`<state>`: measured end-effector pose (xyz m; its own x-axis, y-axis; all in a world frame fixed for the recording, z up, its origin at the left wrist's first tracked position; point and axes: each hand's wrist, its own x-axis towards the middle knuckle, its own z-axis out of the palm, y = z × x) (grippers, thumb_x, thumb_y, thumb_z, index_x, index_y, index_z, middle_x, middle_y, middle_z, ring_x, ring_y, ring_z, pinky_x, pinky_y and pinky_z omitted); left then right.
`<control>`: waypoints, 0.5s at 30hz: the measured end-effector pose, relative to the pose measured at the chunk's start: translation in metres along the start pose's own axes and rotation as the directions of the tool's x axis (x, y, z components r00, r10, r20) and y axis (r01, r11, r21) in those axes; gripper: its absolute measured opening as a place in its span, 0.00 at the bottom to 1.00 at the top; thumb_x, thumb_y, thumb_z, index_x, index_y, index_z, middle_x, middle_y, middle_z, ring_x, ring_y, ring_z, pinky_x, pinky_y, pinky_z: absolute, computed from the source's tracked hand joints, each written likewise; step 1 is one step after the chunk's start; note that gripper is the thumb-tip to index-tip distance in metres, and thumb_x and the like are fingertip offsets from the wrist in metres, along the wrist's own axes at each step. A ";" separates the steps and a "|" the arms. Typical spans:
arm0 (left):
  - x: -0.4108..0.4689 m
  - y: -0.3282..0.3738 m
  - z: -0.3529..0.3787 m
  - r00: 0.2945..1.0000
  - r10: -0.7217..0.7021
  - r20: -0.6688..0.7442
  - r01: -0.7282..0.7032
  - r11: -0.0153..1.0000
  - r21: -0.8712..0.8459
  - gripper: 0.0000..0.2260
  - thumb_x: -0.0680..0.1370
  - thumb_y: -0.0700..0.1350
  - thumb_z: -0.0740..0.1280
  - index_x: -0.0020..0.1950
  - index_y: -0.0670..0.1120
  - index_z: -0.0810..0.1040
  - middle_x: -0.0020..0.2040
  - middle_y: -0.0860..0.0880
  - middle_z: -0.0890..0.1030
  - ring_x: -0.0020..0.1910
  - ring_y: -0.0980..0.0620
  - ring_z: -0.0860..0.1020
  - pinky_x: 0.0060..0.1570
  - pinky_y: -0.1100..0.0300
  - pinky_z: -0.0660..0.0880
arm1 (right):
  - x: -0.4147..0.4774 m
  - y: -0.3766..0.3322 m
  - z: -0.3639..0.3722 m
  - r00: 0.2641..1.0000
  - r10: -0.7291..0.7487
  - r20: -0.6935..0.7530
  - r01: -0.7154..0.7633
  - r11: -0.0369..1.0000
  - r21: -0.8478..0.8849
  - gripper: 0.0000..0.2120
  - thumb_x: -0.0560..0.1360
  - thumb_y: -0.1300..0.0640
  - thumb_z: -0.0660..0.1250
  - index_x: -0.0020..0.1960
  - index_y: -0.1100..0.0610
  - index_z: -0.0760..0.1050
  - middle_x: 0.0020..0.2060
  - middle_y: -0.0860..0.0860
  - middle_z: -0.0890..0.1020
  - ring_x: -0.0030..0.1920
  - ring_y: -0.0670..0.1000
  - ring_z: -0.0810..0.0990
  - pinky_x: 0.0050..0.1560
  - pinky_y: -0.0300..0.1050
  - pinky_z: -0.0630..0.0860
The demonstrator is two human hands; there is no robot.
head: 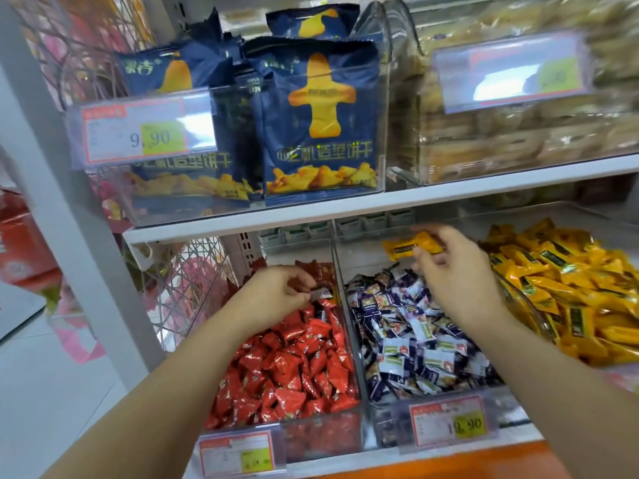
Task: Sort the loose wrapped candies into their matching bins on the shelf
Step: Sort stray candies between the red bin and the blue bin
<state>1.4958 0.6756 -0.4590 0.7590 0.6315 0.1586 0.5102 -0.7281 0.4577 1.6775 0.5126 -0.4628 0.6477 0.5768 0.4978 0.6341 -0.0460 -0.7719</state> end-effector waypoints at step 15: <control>0.026 -0.003 0.017 0.998 -0.053 -0.045 0.059 0.986 0.158 0.17 0.78 0.39 0.63 0.66 0.48 0.74 0.63 0.48 0.77 0.61 0.49 0.75 0.52 0.67 0.66 | 0.005 0.023 -0.037 0.999 -0.021 0.035 0.035 0.875 -0.482 0.17 0.76 0.61 0.64 0.65 0.57 0.74 0.61 0.55 0.78 0.63 0.56 0.72 0.66 0.49 0.66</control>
<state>1.5207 0.6895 -0.4710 0.7119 0.6805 0.1734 0.6118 -0.7222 0.3227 1.7106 0.4841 -0.4639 0.6194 0.6057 0.4995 0.7814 -0.4135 -0.4675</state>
